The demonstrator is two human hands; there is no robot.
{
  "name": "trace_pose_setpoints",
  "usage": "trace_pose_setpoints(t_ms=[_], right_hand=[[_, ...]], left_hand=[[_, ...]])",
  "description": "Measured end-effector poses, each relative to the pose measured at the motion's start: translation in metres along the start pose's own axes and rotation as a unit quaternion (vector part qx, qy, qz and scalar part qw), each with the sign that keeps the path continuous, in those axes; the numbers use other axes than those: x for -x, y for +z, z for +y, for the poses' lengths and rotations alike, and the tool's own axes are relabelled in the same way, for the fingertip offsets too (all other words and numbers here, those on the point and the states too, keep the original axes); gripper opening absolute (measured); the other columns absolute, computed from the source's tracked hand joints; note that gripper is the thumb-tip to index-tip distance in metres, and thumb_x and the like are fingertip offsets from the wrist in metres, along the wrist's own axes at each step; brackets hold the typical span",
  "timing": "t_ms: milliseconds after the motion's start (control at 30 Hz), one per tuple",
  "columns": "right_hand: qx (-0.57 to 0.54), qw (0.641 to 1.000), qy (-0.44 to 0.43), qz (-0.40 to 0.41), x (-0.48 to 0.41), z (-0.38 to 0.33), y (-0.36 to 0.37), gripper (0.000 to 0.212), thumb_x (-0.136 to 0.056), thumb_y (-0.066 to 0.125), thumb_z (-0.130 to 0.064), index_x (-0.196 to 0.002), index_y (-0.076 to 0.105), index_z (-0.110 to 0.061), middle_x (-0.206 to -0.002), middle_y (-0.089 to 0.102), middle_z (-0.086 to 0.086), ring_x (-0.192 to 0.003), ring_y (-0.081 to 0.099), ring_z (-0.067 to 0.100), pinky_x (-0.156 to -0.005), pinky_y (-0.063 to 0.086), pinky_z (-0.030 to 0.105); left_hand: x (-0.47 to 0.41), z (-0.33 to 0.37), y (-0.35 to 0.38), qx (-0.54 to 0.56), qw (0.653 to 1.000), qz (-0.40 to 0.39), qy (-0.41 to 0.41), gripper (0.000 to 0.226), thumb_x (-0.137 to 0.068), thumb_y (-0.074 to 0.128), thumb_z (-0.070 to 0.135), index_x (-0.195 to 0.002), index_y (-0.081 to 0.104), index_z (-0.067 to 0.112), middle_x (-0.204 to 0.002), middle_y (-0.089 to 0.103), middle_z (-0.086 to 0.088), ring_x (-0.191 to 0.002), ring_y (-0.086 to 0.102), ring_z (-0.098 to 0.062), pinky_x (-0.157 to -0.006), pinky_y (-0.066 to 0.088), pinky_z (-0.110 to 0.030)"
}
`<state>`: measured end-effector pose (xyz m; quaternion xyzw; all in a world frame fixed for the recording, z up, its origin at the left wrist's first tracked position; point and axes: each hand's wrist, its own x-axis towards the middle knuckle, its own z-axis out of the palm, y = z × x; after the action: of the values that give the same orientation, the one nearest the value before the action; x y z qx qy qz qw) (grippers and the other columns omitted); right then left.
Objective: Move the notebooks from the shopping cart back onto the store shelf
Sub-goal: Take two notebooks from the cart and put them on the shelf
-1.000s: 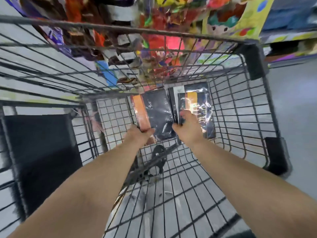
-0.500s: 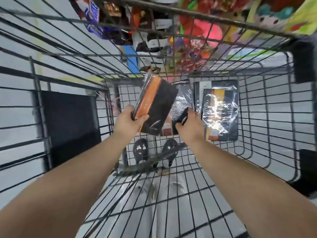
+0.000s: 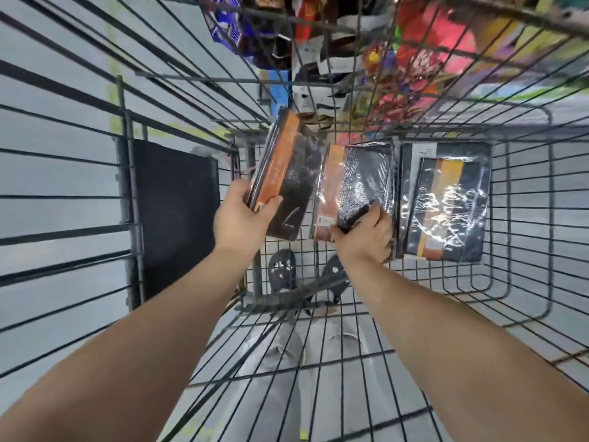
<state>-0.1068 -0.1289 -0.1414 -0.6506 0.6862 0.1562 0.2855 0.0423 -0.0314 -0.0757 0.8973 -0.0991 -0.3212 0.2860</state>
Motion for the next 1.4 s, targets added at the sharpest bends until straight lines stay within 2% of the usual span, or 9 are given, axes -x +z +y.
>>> trace_pose_setpoints(t_ms=[100, 233, 433, 533, 733, 933, 1100, 1233, 1400], right_hand=[[-0.046, 0.993, 0.107, -0.017, -0.001, -0.008, 0.000, 0.114, -0.063, 0.081, -0.050, -0.148, 0.011, -0.019, -0.146, 0.030, 0.015, -0.133, 0.032, 0.033, -0.104, 0.034, 0.051], [-0.071, 0.979, 0.187, -0.026, 0.005, -0.009, -0.007, 0.095, -0.062, 0.080, -0.057, -0.133, 0.037, -0.009, -0.134, 0.045, 0.016, -0.124, 0.044, 0.033, -0.100, 0.039, 0.044], [-0.131, 0.988, 0.009, -0.082, 0.036, 0.000, -0.053, 0.035, -0.088, 0.062, -0.038, -0.106, 0.046, -0.012, -0.096, 0.062, 0.005, -0.079, 0.056, 0.025, -0.068, 0.047, 0.033], [-0.113, 0.989, -0.047, -0.087, 0.063, 0.006, -0.094, 0.036, -0.090, 0.060, -0.035, -0.112, 0.047, -0.009, -0.094, 0.059, 0.006, -0.084, 0.059, 0.028, -0.070, 0.046, 0.033], [-0.246, 0.969, -0.017, -0.017, 0.116, 0.038, -0.168, 0.057, -0.084, 0.066, -0.040, -0.131, 0.049, -0.014, -0.107, 0.065, 0.005, -0.099, 0.062, 0.029, -0.079, 0.048, 0.031], [-0.392, 0.915, 0.024, 0.089, 0.144, 0.090, -0.226, 0.016, -0.079, 0.071, -0.033, -0.083, 0.059, -0.023, -0.078, 0.062, -0.002, -0.083, 0.061, 0.025, -0.074, 0.047, 0.031], [-0.435, 0.886, 0.039, 0.152, 0.147, 0.154, -0.270, 0.026, -0.073, 0.074, -0.032, -0.088, 0.067, -0.013, -0.085, 0.068, 0.007, -0.082, 0.063, 0.027, -0.075, 0.048, 0.032], [-0.457, 0.871, 0.039, 0.175, 0.139, 0.223, -0.306, 0.027, -0.068, 0.074, -0.037, -0.084, 0.066, -0.016, -0.083, 0.069, 0.005, -0.080, 0.065, 0.025, -0.073, 0.051, 0.034], [-0.486, 0.851, 0.021, 0.196, 0.131, 0.312, -0.362, 0.016, -0.076, 0.074, -0.024, -0.082, 0.061, -0.018, -0.074, 0.063, -0.001, -0.070, 0.059, 0.019, -0.064, 0.042, 0.028]], left_hand=[[-0.002, -0.006, 0.001, -0.001, 1.000, 0.013, -0.003, 0.029, -0.083, 0.070, 0.040, -0.099, 0.053, 0.021, -0.075, 0.059, 0.014, -0.069, 0.057, -0.008, -0.059, 0.044, -0.027], [0.001, -0.005, 0.000, 0.007, 1.000, 0.024, -0.013, 0.030, -0.081, 0.071, 0.040, -0.096, 0.052, 0.023, -0.074, 0.058, 0.014, -0.069, 0.057, -0.012, -0.059, 0.042, -0.026], [0.034, 0.020, -0.029, 0.037, 0.999, 0.034, -0.001, 0.038, -0.080, 0.072, 0.041, -0.103, 0.057, 0.014, -0.081, 0.061, 0.005, -0.076, 0.060, -0.019, -0.068, 0.047, -0.031], [0.060, 0.040, -0.052, 0.061, 0.997, 0.034, 0.015, 0.038, -0.079, 0.073, 0.042, -0.101, 0.057, 0.016, -0.086, 0.062, 0.000, -0.079, 0.061, -0.022, -0.072, 0.048, -0.033], [0.113, 0.084, -0.091, 0.095, 0.994, 0.013, 0.048, 0.033, -0.080, 0.071, 0.044, -0.100, 0.061, 0.019, -0.085, 0.062, 0.003, -0.075, 0.060, -0.015, -0.067, 0.048, -0.032], [0.159, 0.137, -0.084, 0.132, 0.986, -0.028, 0.098, 0.021, -0.080, 0.072, 0.037, -0.090, 0.065, 0.020, -0.076, 0.065, 0.007, -0.073, 0.065, -0.016, -0.068, 0.050, -0.032], [0.205, 0.187, -0.047, 0.121, 0.978, -0.066, 0.154, 0.022, -0.079, 0.074, 0.034, -0.090, 0.066, 0.017, -0.077, 0.067, 0.001, -0.069, 0.064, -0.016, -0.051, 0.044, -0.022], [0.253, 0.211, 0.006, 0.116, 0.976, -0.081, 0.164, 0.030, -0.077, 0.074, 0.041, -0.089, 0.065, 0.014, -0.076, 0.068, -0.003, -0.071, 0.065, -0.019, -0.060, 0.046, -0.028], [0.321, 0.243, 0.079, 0.131, 0.971, -0.097, 0.173, 0.030, -0.079, 0.074, 0.035, -0.087, 0.062, 0.008, -0.072, 0.062, -0.001, -0.065, 0.060, -0.018, -0.051, 0.038, -0.024]])
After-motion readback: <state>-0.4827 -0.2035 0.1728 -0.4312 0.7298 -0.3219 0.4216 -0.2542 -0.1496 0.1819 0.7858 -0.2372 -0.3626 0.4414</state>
